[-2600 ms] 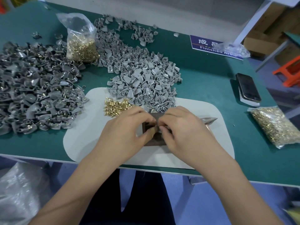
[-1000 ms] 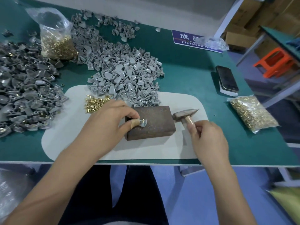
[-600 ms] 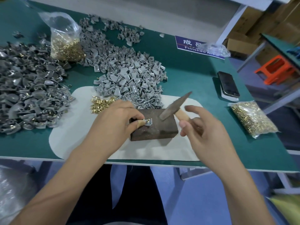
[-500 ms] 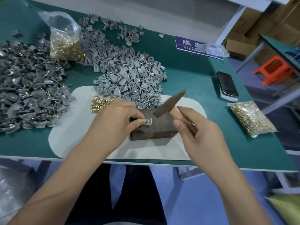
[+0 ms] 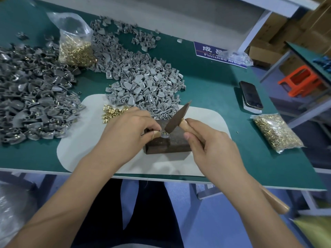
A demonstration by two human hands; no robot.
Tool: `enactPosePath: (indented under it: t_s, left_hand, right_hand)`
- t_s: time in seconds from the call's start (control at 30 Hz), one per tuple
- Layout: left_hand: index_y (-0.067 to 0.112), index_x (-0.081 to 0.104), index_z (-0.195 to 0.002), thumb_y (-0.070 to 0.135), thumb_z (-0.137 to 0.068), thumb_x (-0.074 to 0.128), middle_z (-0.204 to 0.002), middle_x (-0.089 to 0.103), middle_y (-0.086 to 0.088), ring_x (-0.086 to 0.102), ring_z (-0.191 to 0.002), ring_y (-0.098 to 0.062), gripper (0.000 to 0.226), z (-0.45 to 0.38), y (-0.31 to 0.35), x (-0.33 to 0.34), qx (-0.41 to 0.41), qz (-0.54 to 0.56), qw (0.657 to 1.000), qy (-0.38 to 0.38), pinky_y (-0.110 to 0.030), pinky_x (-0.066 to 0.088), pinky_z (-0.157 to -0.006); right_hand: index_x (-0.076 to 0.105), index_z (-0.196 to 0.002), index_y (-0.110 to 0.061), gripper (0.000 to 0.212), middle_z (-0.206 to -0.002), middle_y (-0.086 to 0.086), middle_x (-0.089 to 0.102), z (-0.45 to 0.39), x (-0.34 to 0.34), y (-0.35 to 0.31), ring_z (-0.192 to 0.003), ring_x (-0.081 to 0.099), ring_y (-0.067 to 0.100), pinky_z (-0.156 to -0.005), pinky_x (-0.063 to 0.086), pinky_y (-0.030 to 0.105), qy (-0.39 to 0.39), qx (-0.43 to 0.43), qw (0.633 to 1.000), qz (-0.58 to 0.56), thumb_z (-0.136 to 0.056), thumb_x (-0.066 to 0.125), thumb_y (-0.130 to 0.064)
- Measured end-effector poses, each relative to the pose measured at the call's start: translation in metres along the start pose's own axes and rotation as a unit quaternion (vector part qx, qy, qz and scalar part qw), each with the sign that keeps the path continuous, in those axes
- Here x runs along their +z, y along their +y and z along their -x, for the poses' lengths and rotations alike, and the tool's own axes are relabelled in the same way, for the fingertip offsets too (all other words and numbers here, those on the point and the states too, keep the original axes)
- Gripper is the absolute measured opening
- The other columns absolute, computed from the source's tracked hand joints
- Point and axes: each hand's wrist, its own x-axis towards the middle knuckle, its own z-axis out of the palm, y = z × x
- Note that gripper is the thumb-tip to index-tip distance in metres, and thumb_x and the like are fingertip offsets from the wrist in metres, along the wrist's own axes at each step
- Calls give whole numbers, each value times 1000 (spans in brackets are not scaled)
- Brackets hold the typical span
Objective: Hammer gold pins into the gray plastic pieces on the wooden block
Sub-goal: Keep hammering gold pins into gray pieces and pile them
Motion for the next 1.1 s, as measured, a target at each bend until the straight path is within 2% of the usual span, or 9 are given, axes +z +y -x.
enactPosePath:
  t_s: [0.13,0.3,0.47,0.57,0.63,0.77,0.83,0.97,1.1]
  left_hand:
    - [39,75,-88,43,-84,75,-79,55,22,49,-84,-7,6,0,1,-2,-5,-8,1000,1,-14,27,-58]
    - [41,76,-90,44,-83,77,-80,60,21,47,-83,-7,8,0,1,-5,-10,-29,1000,-7,-14,24,-57]
    - [43,76,-89,48,-83,76,-81,61,22,44,-83,-4,8,0,3,-5,-22,-27,999,-7,-13,23,-58]
    - [42,76,-91,48,-82,77,-82,61,23,42,-83,-4,11,0,2,-5,-26,-43,999,-12,-13,21,-58]
    - [42,76,-91,47,-82,76,-83,60,24,41,-83,-3,10,-1,2,-5,-27,-47,998,-12,-13,20,-58]
    - [42,75,-87,49,-82,74,-79,55,25,40,-83,-2,9,-1,3,-6,-27,-42,999,-11,-13,21,-59]
    - [42,75,-87,49,-82,74,-78,53,26,40,-83,-2,9,-1,3,-6,-29,-43,999,-13,-13,20,-59]
    - [42,75,-91,49,-83,74,-83,57,25,40,-84,-2,11,-2,3,-7,-29,-52,998,-23,-12,20,-59]
    - [41,76,-87,49,-82,75,-78,53,25,41,-84,-2,9,-2,5,-7,-30,-41,999,-15,-12,22,-60]
  right_hand:
    - [43,-122,-57,28,-105,-22,68,4,-4,-3,-83,61,15,-66,51,34,79,16,996,-37,-96,47,-48]
    - [41,-134,-51,41,-95,-16,72,8,7,-8,-85,58,13,-60,46,29,51,6,998,-33,-98,56,-40]
    - [51,-126,-48,29,-95,-37,61,6,3,-6,-78,55,-7,-57,36,11,133,24,990,-39,-97,51,-45]
    - [56,-129,-45,30,-90,-14,71,11,11,-12,-77,60,15,-58,36,29,63,10,998,-16,-100,53,-39]
    - [52,-130,-49,32,-90,-14,73,10,10,-13,-74,60,16,-60,45,31,43,14,999,-5,-99,53,-42]
    - [48,-131,-46,35,-108,-24,61,7,-2,-11,-79,57,11,-59,47,27,137,13,990,-32,-96,51,-48]
    - [50,-129,-44,31,-96,-15,63,9,-1,-12,-78,55,13,-56,40,26,144,8,989,-24,-98,52,-44]
    - [48,-127,-48,28,-85,-13,71,13,4,-15,-76,62,22,-59,37,31,21,20,999,22,-100,53,-43]
    - [50,-127,-49,31,-86,-14,69,10,-5,-12,-72,57,16,-60,37,30,113,29,993,-6,-96,46,-51]
